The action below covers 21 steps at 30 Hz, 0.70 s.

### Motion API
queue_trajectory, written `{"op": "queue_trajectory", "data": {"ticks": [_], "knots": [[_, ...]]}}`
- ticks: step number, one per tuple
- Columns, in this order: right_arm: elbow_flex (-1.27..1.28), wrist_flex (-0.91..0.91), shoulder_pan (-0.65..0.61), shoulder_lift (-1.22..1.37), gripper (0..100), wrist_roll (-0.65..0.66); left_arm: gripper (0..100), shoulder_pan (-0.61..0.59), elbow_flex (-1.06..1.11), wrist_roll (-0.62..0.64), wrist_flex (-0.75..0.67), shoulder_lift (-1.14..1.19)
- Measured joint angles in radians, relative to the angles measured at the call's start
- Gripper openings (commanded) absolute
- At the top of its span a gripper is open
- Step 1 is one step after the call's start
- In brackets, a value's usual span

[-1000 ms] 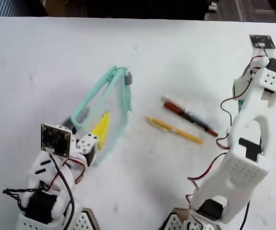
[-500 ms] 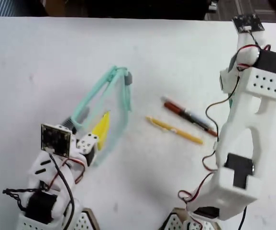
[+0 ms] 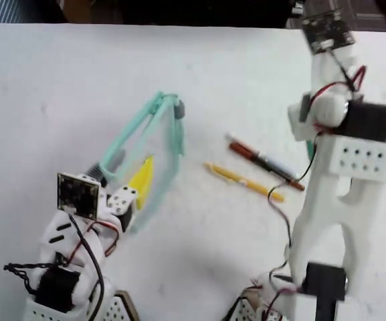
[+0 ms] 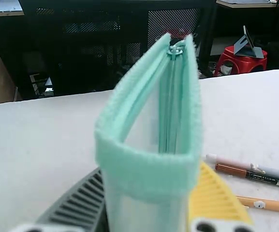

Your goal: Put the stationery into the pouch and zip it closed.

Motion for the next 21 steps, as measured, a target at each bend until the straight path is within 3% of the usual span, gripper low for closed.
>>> {"op": "queue_trajectory", "data": {"ticks": [6,14,21], "knots": [[0.026,0.0,-0.173,-0.236,1.7,0.0,20,0.0,0.0,0.0,0.0,0.0],[0.026,-0.163,-0.575,-0.491,1.7,0.0,20,0.0,0.0,0.0,0.0,0.0],[0.026,-0.258,-0.612,-0.546,1.7,0.0,20,0.0,0.0,0.0,0.0,0.0]]}}
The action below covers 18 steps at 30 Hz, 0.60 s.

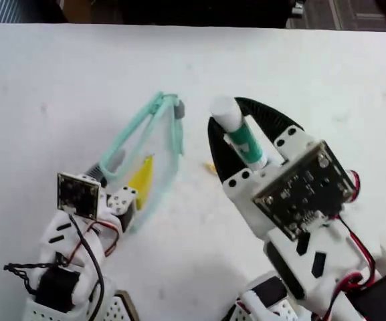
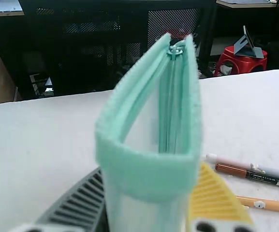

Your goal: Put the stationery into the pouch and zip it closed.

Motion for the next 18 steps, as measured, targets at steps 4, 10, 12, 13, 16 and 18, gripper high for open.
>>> {"op": "queue_trajectory", "data": {"ticks": [4,10,12,13,16,18], "knots": [[0.058,-0.052,0.002,-0.002,1.7,0.0,20,0.0,0.0,0.0,0.0,0.0],[0.164,-0.152,-0.009,0.003,1.6,-0.057,18,0.025,0.005,0.0,0.0,-0.002],[0.172,-0.187,-0.008,0.002,1.6,-0.104,17,0.046,0.015,0.0,0.0,-0.002],[0.172,-0.201,-0.008,-0.002,1.6,-0.124,17,0.054,0.021,0.0,0.0,-0.002],[0.178,-0.249,-0.009,-0.003,1.6,-0.181,17,0.06,0.021,0.0,0.0,-0.002],[0.181,-0.273,-0.008,-0.002,1.6,-0.226,17,0.06,0.021,0.0,0.0,-0.002]]}}
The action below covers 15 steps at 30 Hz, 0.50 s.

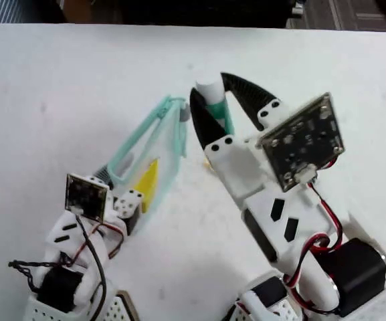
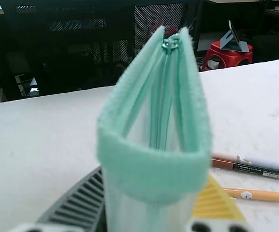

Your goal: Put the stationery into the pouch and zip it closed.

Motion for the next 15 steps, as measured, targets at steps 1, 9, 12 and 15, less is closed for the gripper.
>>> {"op": "queue_trajectory", "data": {"ticks": [1,9,12,15], "knots": [[0.0,-0.008,-0.011,0.0,1.6,-0.028,17,0.0,0.0,0.0,0.0,0.0],[0.094,-0.034,-0.183,-0.003,1.6,-0.129,22,0.0,0.0,0.0,0.0,0.0],[0.193,-0.14,-0.201,-0.003,1.6,-0.132,22,0.002,-0.005,0.0,0.025,0.0],[0.311,-0.272,-0.199,-0.002,1.6,-0.133,22,0.002,-0.035,0.0,0.063,0.002]]}}
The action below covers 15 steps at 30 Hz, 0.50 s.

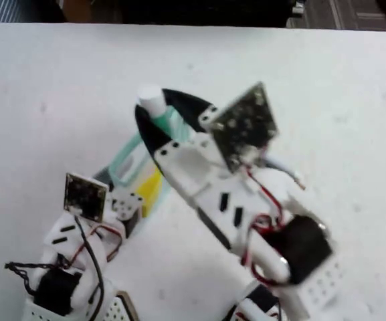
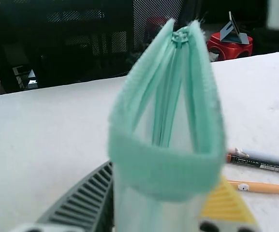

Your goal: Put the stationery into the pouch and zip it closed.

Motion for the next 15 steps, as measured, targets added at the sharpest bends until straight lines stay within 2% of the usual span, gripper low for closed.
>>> {"op": "queue_trajectory", "data": {"ticks": [7,10,15], "knots": [[0.152,-0.212,0.0,0.002,1.6,-0.043,22,0.0,-0.008,0.0,0.003,-0.002],[0.178,-0.242,-0.002,0.0,1.6,-0.104,22,0.002,-0.008,0.0,0.003,-0.002],[0.255,-0.321,0.0,0.0,1.6,-0.123,22,0.003,-0.008,0.0,0.003,-0.002]]}}
